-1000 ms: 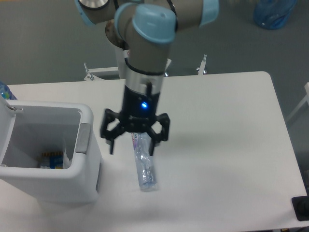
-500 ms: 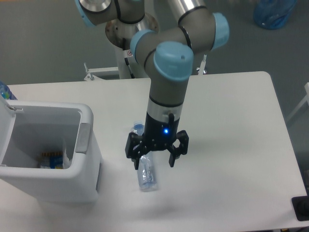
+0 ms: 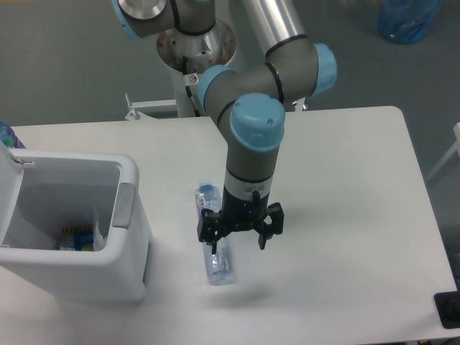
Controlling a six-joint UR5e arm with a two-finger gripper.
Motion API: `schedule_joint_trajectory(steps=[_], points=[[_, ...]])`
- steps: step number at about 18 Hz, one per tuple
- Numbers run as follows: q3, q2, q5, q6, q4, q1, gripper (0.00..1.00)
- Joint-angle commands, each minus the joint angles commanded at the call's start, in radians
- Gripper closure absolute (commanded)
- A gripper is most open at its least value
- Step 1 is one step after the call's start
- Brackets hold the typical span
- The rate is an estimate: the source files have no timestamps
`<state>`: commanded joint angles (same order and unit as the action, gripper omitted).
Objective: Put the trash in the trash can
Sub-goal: 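Move the open gripper over the clear plastic water bottle, then lower the gripper around the bottle's cap end and close it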
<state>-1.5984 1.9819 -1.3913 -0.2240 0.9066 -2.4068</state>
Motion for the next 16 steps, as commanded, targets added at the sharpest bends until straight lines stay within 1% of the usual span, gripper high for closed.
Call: schedule_joint_trajectory(steps=[4,6,10,13,16], points=[[-0.008,0.02,-0.002,0.008,-0.002,0.003,0.0],[-0.017,0.041,-0.005,0.008,-0.005,0.005,0.0],[-0.012,0.084,-0.096,0.011,-0.011,0.044,0.0],[-0.009,0.109,-0.098,0.009,-0.012,0.052,0.0],[-0.002,0.12,-0.098,0.011,-0.017,0.061,0.0]])
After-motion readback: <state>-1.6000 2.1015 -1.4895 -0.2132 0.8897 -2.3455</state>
